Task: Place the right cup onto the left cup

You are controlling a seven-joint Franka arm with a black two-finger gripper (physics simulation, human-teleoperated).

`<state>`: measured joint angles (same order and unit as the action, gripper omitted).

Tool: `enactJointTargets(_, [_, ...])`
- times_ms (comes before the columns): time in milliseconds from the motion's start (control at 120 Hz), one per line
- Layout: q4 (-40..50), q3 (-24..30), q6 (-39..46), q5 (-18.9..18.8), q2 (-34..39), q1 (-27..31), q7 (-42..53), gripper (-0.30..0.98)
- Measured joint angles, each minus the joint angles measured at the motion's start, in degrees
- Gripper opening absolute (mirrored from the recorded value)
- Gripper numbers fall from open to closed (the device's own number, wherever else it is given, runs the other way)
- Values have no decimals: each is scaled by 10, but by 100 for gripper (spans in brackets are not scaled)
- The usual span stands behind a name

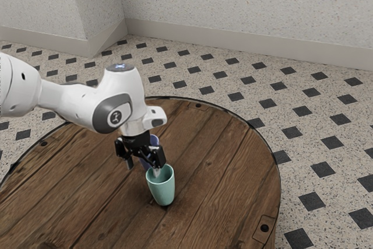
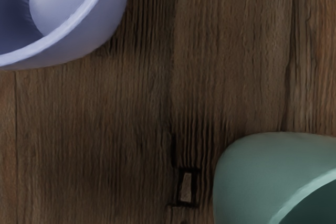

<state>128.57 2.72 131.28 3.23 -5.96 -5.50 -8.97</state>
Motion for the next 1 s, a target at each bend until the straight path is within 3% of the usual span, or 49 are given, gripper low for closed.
enactJointTargets(117, [0,0,10,4,-10,-3,-3,66])
enactJointTargets(292, [-5,0,16,0,-7,-4,-20,23])
enactJointTargets(450, [-6,2,22,-1,-11,-8,-33,3])
enactJointTargets(792, [-5,9,29,-3,-2,-11,-60,-8])
enactJointTargets(1000, [-2,7,21,-5,63,-16,-76,-9])
